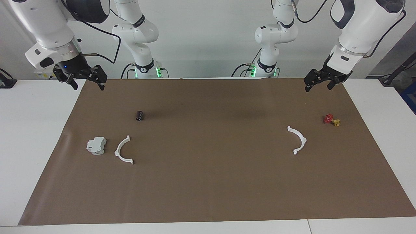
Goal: Assemble drain pipe with both arms
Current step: 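Reach the right gripper to the white half-ring nearest it, then close the right gripper on the white half-ring's end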
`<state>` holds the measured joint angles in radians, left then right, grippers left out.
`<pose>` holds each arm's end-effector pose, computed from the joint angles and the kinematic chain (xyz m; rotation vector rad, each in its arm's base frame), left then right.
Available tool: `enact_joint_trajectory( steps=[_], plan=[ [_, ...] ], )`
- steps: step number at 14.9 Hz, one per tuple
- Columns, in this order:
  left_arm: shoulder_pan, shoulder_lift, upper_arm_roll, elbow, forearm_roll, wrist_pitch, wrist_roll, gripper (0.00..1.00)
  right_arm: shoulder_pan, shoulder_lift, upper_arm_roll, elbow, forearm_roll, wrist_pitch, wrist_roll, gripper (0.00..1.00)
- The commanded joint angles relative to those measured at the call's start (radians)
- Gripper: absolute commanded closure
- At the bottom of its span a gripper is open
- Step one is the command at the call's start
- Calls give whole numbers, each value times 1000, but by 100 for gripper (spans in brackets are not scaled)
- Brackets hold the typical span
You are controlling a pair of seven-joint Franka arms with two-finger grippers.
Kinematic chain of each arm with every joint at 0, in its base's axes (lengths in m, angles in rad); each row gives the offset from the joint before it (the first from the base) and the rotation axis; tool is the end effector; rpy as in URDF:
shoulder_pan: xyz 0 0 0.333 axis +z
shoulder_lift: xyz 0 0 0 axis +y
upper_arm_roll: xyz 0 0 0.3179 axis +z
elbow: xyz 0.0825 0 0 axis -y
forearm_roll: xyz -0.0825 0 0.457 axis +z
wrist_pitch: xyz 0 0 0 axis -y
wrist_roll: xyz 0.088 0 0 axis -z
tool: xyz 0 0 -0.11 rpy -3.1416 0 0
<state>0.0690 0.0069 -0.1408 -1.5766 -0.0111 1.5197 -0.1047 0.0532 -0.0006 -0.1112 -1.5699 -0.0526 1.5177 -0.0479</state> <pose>0.6218 -0.0457 0.6117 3.1331 0.0512 -0.1012 0.6200 -0.0421 0.6199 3.0907 -0.0178 -0.0840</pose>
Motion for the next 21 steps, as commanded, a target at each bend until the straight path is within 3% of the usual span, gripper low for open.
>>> enact_joint_trajectory(
  steps=[1,5,10,12,21],
  plan=[
    [1,-28,12,-34,-15,31,2,0,-4,1,2,-7,2,19,-17,0],
    [8,-28,15,-34,-6,40,5,0,-4,-1,2,-15,2,27,-15,0],
    [28,-33,18,-36,-6,34,2,0,-3,-42,2,-208,4,271,-30,0],
    [26,-33,18,-36,-6,34,2,0,-3,8,2,-238,43,372,-56,0],
    [28,-33,18,-36,-6,34,2,0,-6,293,2,-387,169,883,-493,3]
  ],
)
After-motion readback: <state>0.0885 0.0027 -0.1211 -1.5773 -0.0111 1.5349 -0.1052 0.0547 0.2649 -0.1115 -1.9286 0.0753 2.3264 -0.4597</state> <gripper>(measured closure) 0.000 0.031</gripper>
